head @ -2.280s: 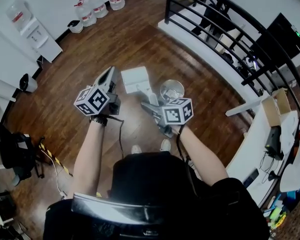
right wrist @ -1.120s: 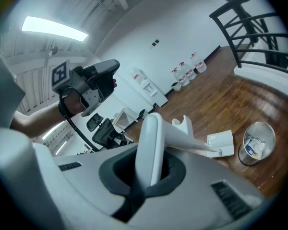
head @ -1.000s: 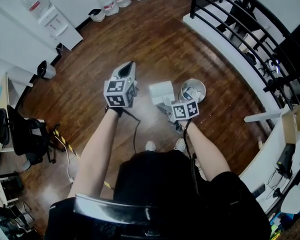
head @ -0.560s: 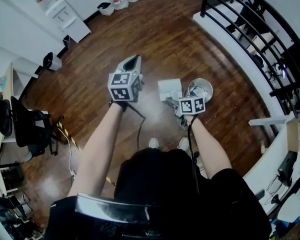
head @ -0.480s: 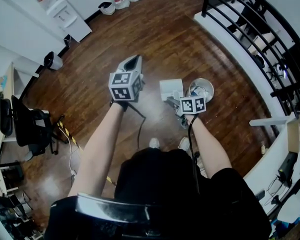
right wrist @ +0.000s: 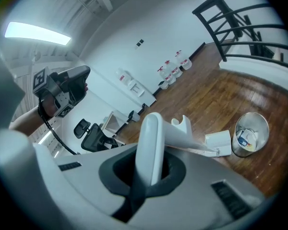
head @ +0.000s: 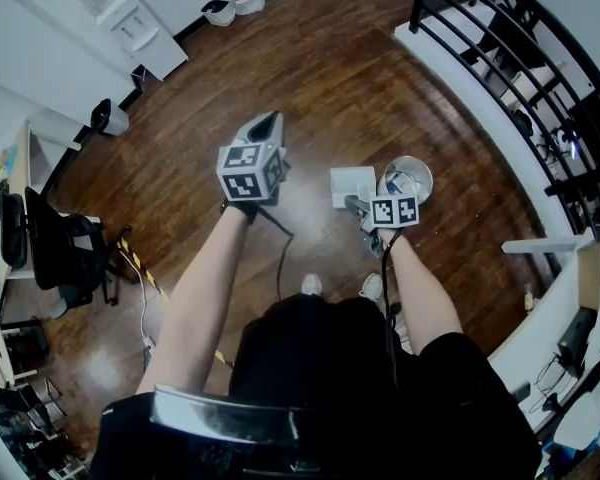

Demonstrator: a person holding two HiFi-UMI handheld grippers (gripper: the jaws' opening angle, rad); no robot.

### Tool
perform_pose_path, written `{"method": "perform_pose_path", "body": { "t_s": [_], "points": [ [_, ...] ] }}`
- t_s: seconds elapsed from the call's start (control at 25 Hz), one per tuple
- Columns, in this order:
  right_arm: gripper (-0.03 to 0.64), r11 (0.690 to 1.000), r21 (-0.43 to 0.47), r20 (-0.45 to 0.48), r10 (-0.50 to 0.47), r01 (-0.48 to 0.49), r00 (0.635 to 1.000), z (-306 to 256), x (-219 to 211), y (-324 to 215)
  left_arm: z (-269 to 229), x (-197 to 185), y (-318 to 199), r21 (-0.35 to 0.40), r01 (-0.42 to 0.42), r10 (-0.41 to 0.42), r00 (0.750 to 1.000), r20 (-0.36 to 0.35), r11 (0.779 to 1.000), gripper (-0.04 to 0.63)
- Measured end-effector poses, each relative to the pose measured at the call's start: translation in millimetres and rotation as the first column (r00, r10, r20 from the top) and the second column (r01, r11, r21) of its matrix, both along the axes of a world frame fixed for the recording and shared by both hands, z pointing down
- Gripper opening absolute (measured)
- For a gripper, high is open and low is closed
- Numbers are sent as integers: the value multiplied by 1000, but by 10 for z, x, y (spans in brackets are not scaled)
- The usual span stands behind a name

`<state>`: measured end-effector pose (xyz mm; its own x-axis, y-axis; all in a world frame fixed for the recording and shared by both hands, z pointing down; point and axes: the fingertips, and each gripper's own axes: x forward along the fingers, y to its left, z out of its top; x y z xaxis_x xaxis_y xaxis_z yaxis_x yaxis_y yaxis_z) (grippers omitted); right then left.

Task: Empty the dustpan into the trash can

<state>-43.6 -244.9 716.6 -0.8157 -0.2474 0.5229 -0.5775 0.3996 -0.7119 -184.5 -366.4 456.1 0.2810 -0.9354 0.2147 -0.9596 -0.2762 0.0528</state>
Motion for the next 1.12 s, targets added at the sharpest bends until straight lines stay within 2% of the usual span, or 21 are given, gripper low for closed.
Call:
{"method": "perform_pose_path", "body": {
  "t_s": [0.28, 0.64, 1.08, 1.12],
  "points": [
    [3, 1000, -7, -17, 12, -12, 1000, 108, 77, -6, 13, -42, 39, 3, 6, -6, 1000, -22, 1000, 3],
    [15, 999, -38, -86, -3, -1, 996, 210, 170, 51, -19, 21, 66, 11, -1, 2, 1000, -29, 1000, 3],
    [288, 992, -78, -68, -108, 102, 992, 153, 134, 299, -6, 142, 143, 11, -23, 23, 999, -46, 1000, 3],
    [297, 991, -78, -75, -116, 110, 991, 149, 147, 315, -14, 151, 151, 12, -23, 23, 998, -51, 1000, 3]
  ]
}}
